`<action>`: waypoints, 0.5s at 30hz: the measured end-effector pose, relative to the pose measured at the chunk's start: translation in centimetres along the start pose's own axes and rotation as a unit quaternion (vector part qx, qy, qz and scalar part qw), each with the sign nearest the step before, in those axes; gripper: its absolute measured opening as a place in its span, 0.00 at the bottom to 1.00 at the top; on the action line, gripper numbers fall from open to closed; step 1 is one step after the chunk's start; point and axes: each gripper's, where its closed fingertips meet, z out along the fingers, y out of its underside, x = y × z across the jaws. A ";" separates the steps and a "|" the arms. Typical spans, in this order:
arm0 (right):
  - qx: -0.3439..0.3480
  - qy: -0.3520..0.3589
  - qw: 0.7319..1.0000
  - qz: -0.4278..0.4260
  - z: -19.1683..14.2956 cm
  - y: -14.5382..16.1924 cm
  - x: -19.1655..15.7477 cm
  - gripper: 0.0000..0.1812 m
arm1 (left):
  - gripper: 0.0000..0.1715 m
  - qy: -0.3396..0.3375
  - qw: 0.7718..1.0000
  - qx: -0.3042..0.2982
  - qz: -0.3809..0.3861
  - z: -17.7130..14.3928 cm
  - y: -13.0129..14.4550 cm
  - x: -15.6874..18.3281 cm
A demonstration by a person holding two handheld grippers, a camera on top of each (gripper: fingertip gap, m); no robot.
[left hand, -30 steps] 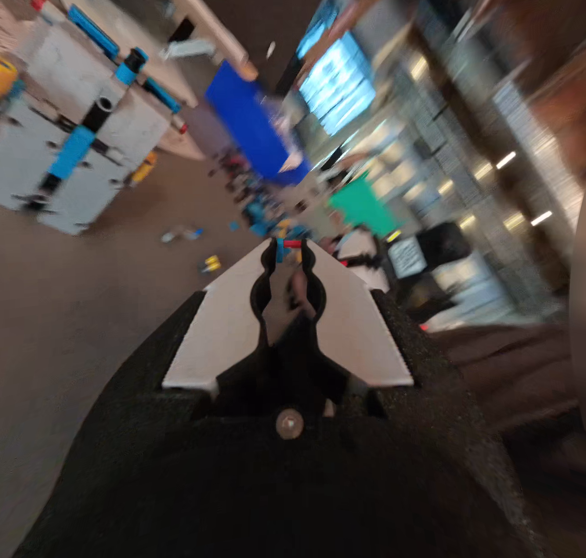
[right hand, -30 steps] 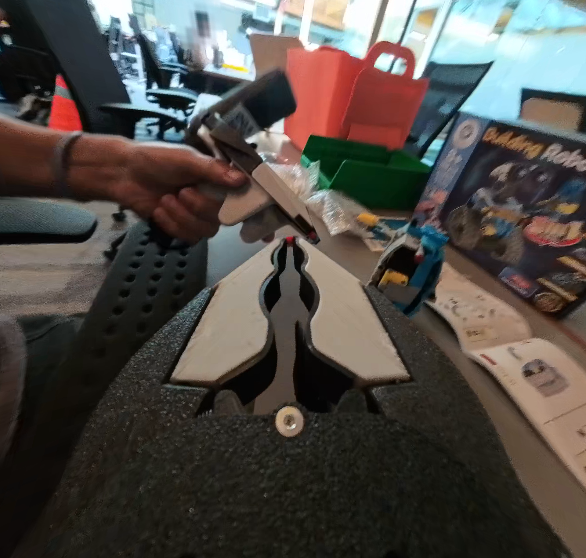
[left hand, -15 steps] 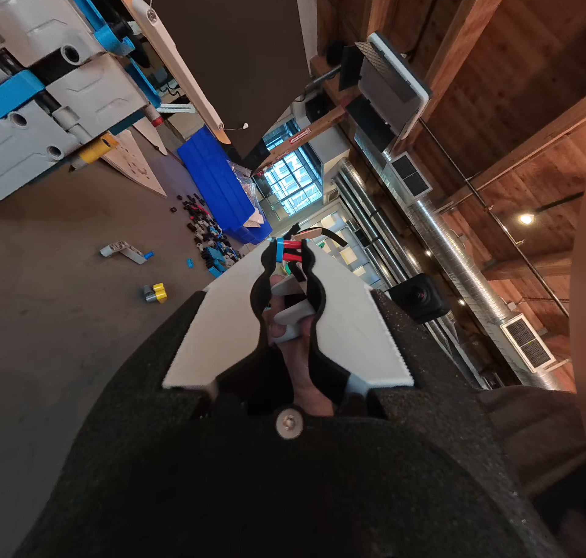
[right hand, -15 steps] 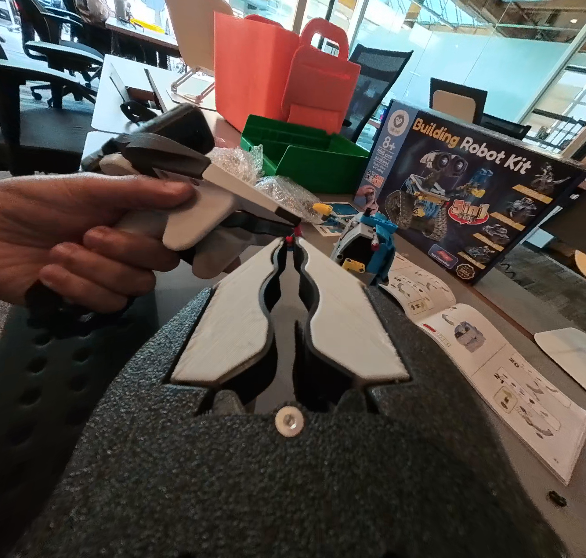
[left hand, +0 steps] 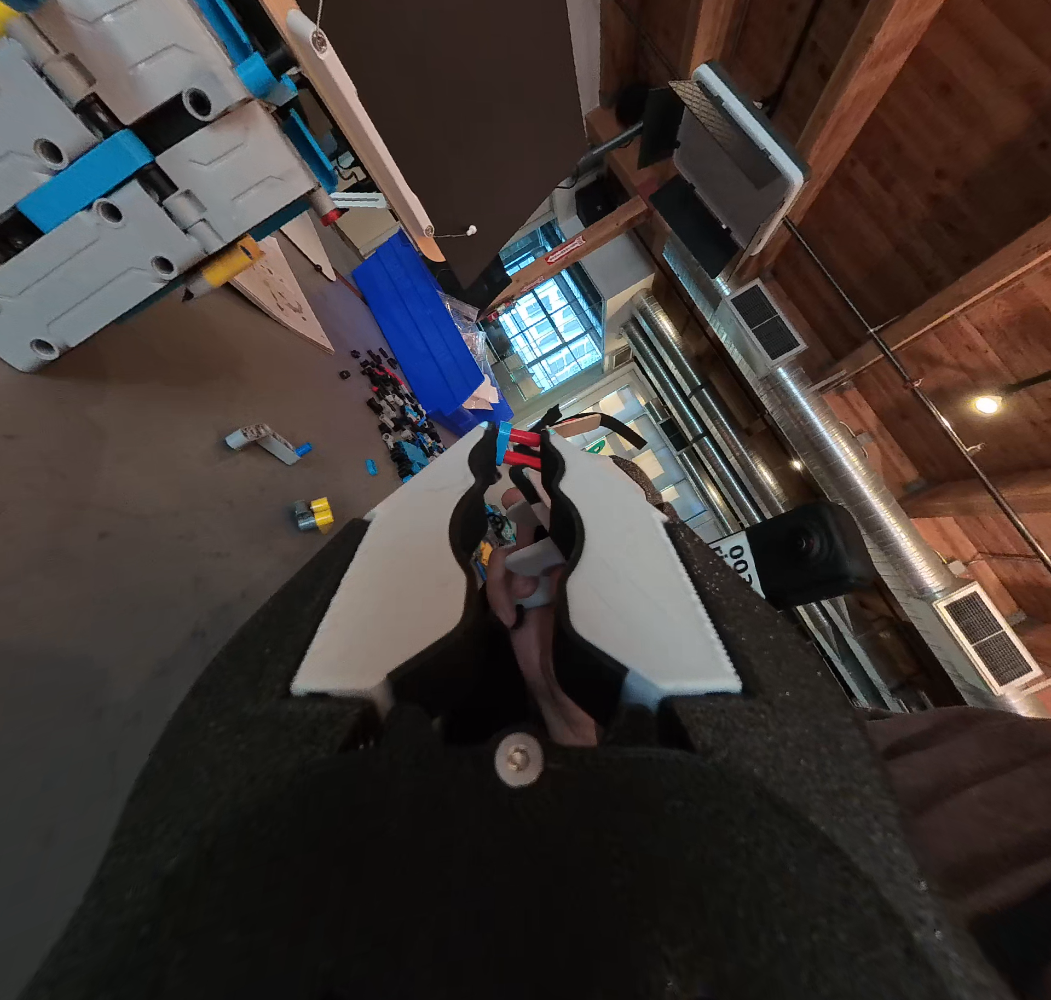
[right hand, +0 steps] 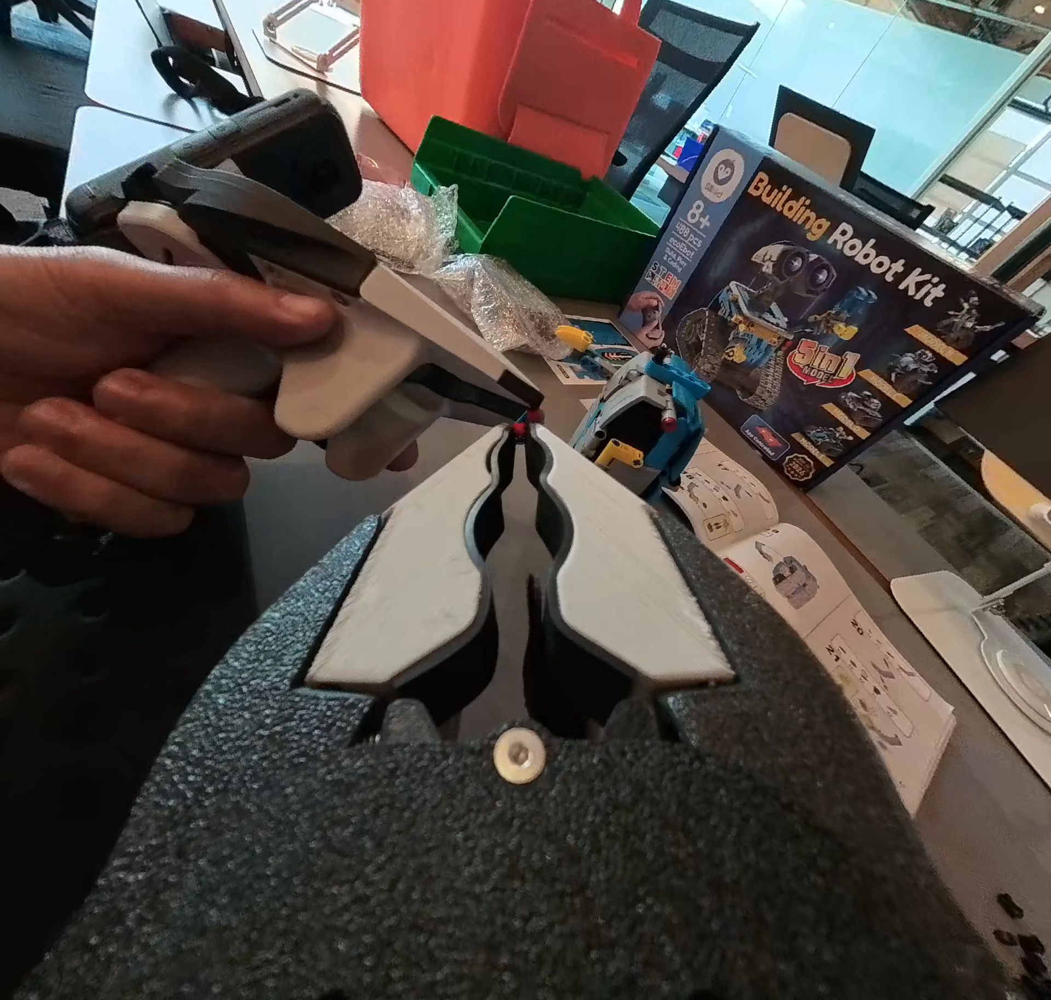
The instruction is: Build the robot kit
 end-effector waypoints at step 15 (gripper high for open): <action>-0.033 -0.007 0.999 0.012 0.4 0.4 -0.1 0.02 | 0.09 -0.039 0.998 -0.006 0.056 0.1 0.1 -0.5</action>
